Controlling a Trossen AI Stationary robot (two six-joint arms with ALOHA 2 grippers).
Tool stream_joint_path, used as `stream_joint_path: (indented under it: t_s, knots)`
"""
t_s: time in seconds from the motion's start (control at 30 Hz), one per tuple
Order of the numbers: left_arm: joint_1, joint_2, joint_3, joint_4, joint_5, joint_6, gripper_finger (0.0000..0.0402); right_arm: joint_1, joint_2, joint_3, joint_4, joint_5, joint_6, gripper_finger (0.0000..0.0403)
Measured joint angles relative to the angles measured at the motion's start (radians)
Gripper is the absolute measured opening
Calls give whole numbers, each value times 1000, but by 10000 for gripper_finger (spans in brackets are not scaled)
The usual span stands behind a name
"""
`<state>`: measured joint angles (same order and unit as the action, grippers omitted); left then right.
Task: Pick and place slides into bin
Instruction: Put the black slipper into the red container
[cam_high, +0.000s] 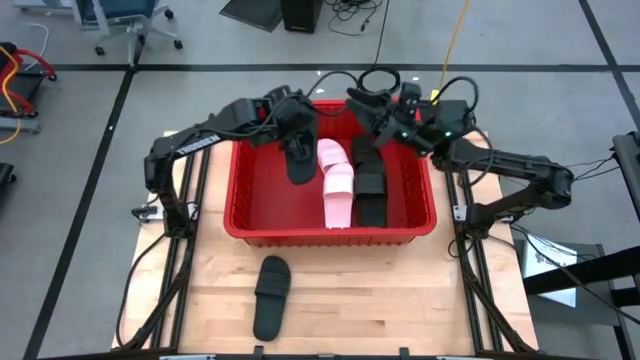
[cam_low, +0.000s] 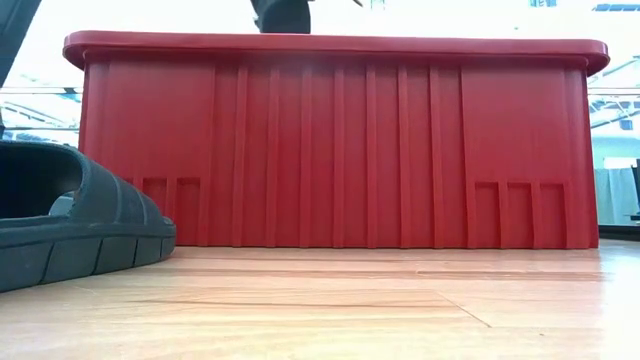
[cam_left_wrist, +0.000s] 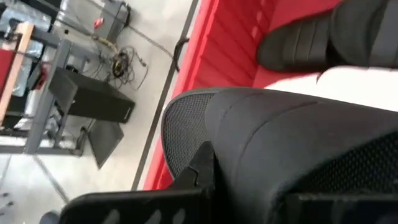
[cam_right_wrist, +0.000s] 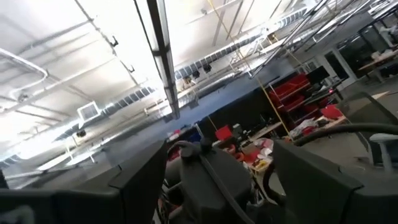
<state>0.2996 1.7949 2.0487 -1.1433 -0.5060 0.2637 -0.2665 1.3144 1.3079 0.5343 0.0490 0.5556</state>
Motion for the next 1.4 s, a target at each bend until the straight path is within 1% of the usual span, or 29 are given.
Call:
stream_joint_path:
  t_s: [0.07,0.13,0.2,0.33,0.43,0.57,0.8,0.83,0.93,1.03,1.13,1.4]
  knots:
    - [4,5,-19,52,17,22,10,-16,-33,0,-45,-23,-15,281]
    - [6,2,-76,127,17,75,10,-25,-63,0,-76,-26,-34,281]
    - [15,-11,-163,189,19,114,10,-32,-95,0,-114,-26,-53,281]
    - [35,-52,-375,284,38,143,10,-36,-135,0,-148,-23,-91,281]
    - [51,-89,-521,397,35,184,10,-36,-156,0,-170,-21,-97,281]
    - [73,-115,-663,558,35,180,10,-36,-162,0,-191,-21,-97,281]
    - [94,-95,-809,697,38,154,10,-35,-153,0,-212,-18,-69,281]
    - [93,-95,-829,701,39,163,10,-35,-153,0,-216,-18,-65,281]
    - [93,-96,-878,789,44,192,10,-35,-153,0,-226,-17,-57,281]
    - [105,-97,-919,841,63,209,10,-35,-153,0,-227,-15,-40,281]
    - [119,-72,-942,920,76,226,10,-35,-153,0,-226,20,-41,281]
    - [152,25,-946,913,111,255,11,-33,-153,0,-226,34,-21,281]
